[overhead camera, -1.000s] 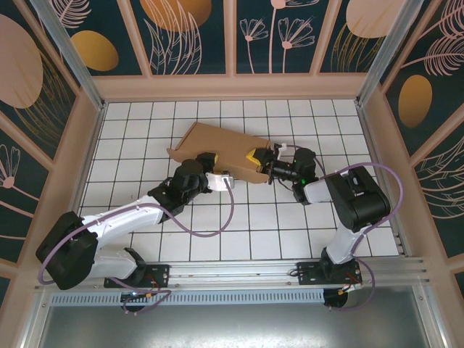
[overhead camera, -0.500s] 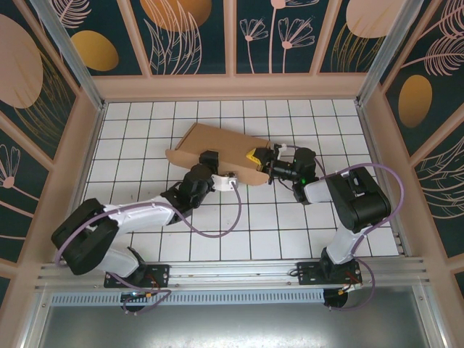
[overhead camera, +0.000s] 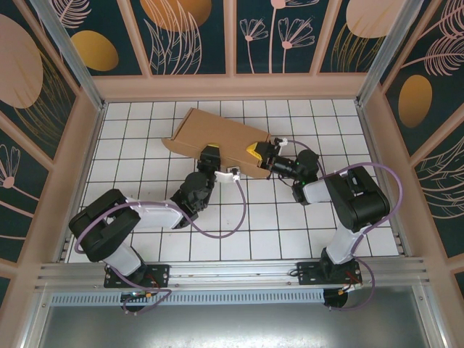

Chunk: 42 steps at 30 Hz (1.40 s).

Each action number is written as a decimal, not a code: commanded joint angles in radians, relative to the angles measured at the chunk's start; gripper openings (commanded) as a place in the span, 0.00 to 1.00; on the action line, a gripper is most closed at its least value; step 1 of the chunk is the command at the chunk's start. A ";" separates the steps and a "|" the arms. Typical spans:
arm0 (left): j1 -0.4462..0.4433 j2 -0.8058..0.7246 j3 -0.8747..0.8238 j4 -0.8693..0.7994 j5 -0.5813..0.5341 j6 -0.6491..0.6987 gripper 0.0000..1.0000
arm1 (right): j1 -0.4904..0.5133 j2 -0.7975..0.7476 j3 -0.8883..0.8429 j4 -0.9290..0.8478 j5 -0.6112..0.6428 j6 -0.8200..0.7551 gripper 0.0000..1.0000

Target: Fold the paper box

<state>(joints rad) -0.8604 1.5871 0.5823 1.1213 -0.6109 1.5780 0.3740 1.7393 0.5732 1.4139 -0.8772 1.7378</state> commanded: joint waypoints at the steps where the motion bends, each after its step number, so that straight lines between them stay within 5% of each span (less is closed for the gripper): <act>1: 0.008 -0.036 -0.005 -0.011 -0.077 -0.003 0.32 | 0.008 -0.063 -0.006 0.083 -0.095 0.003 0.47; 7: 0.004 -0.129 0.016 -0.229 -0.097 -0.094 0.34 | -0.055 -0.184 -0.029 -0.162 -0.074 -0.163 0.77; 12: 0.001 -0.211 0.090 -0.604 -0.102 -0.270 0.39 | -0.153 -0.325 -0.022 -0.484 -0.053 -0.362 0.99; 15: -0.006 -0.238 0.201 -0.956 -0.090 -0.443 0.39 | -0.232 -0.445 0.013 -0.829 0.035 -0.582 0.99; 18: -0.016 -0.242 0.349 -1.320 -0.033 -0.638 0.40 | -0.276 -0.549 0.138 -1.241 0.249 -0.889 0.99; 22: -0.049 -0.202 0.541 -1.673 0.071 -0.843 0.39 | -0.270 -0.611 0.198 -1.332 0.491 -1.035 0.99; 25: -0.066 -0.143 0.664 -1.891 0.171 -0.960 0.39 | -0.282 -0.548 0.212 -1.223 0.360 -1.071 0.95; 31: -0.119 -0.046 0.798 -2.141 0.275 -1.058 0.39 | -0.212 -0.242 0.421 -1.297 0.148 -1.224 0.64; 37: -0.130 -0.017 0.837 -2.189 0.291 -1.065 0.40 | -0.062 0.072 0.641 -1.530 0.007 -1.434 0.57; 42: -0.131 0.015 0.841 -2.180 0.313 -1.044 0.41 | 0.087 0.284 0.782 -1.726 0.038 -1.594 0.48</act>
<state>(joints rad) -0.9894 1.5745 1.3911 -1.0203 -0.3214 0.5442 0.3977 1.9553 1.3109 -0.1265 -0.7914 0.2901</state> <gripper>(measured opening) 0.415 0.496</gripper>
